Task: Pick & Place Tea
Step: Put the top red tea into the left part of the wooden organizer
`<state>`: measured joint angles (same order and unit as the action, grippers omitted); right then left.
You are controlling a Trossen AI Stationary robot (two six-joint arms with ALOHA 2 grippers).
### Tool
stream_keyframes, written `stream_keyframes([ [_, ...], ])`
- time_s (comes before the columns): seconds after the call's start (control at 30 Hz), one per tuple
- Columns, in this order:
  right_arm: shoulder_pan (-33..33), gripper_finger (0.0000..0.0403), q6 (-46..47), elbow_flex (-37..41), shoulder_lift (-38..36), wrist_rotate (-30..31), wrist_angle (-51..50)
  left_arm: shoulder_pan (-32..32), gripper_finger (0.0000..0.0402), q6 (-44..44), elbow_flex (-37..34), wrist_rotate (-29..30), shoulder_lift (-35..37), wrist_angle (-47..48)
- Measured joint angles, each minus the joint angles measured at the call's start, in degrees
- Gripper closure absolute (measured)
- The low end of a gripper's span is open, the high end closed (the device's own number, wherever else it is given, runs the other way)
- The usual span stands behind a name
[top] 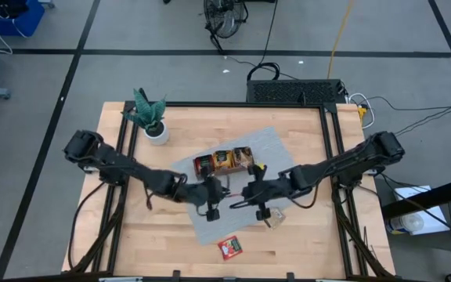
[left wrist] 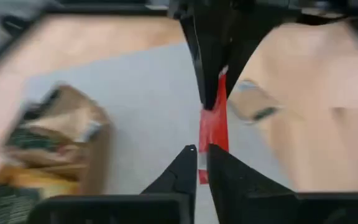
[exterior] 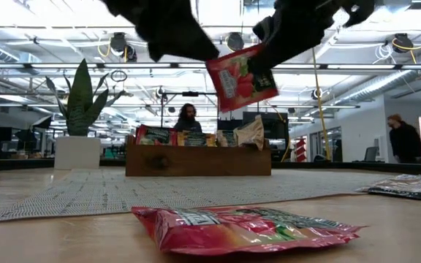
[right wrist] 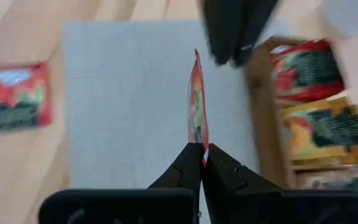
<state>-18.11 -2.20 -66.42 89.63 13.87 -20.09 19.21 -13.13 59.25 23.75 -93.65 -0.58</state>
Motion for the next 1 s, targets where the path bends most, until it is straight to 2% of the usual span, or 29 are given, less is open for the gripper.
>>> stream_keyframes([
  [0.1, -0.02, 0.0403, 0.04, -3.78, 2.4, -2.74, -3.5, -2.55, 0.033, -0.96, 3.01, -9.05, 0.0, 3.91],
  [0.2, -0.02, 0.0403, -0.14, -4.92, 4.26, -3.55, -4.42, -3.61, 0.0287, -0.51, 4.7, -14.16, 0.0, 3.94],
  [0.33, 0.0, 0.0403, -1.06, -5.11, 4.74, -3.4, -4.32, -3.77, 0.0234, -0.95, 5.59, -16.48, 0.02, 5.78],
  [0.43, 0.02, 0.0403, -1.75, -5.11, 4.76, -3.38, -3.23, -3.72, 0.0211, -1.0, 5.22, -16.47, 0.02, 5.75],
  [0.63, 0.23, 0.0403, -3.91, -5.13, 4.74, -3.46, 1.26, -3.81, 0.0199, -1.2, 5.07, -16.29, -0.53, 4.97],
  [1.0, 0.48, 0.0403, -4.52, -5.13, 4.74, -3.44, 2.65, -4.38, 0.0203, -1.83, 5.04, -15.79, -1.92, 7.12],
])
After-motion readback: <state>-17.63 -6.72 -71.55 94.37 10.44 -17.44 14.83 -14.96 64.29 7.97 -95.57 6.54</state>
